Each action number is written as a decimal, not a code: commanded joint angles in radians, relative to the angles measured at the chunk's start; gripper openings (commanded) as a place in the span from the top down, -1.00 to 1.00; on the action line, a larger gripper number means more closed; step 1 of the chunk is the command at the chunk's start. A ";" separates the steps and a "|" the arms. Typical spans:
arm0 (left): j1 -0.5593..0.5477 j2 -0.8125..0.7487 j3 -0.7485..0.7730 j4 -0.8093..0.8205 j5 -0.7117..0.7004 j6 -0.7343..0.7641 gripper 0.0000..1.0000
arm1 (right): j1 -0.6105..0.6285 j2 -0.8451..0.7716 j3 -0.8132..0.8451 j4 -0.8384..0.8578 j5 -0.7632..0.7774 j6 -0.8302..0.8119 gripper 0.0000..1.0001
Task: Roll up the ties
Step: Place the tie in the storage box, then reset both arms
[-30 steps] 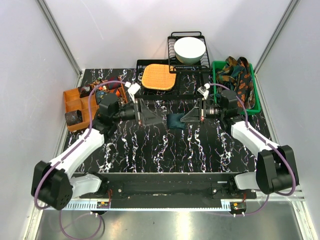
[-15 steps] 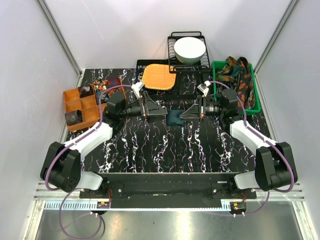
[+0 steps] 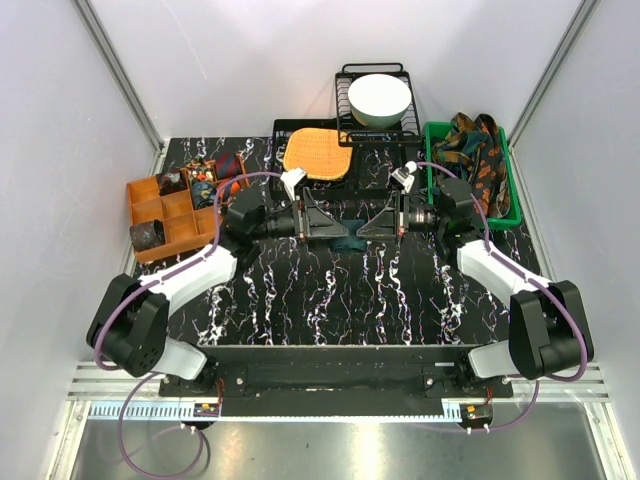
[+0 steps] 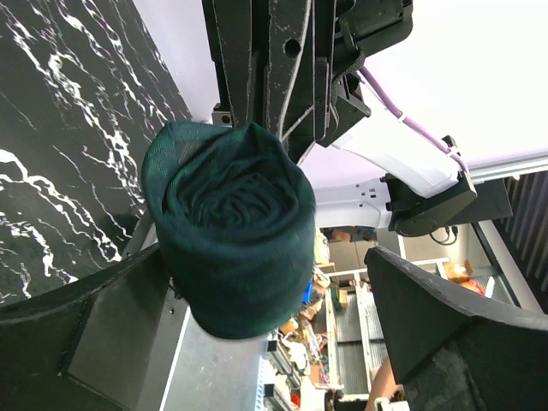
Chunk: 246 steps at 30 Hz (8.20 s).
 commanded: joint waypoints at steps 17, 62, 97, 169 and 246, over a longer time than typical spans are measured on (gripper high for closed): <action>-0.032 0.061 0.035 0.230 -0.033 -0.119 -0.40 | 0.030 -0.007 0.017 0.075 0.036 0.020 1.00; 0.037 0.033 0.030 -0.142 -0.034 0.114 1.00 | 0.045 -0.046 0.063 -0.165 0.033 -0.167 -0.17; 0.890 0.294 0.699 -1.574 -0.281 1.317 1.00 | 0.019 -0.043 0.120 -0.444 0.045 -0.393 -0.99; 0.850 0.615 0.707 -1.379 -0.789 1.323 0.07 | 0.019 -0.040 0.103 -0.455 0.030 -0.400 -0.99; 0.344 -0.029 0.695 -1.537 -0.692 1.296 -0.97 | -0.231 -0.321 0.140 -1.163 0.513 -0.995 -0.99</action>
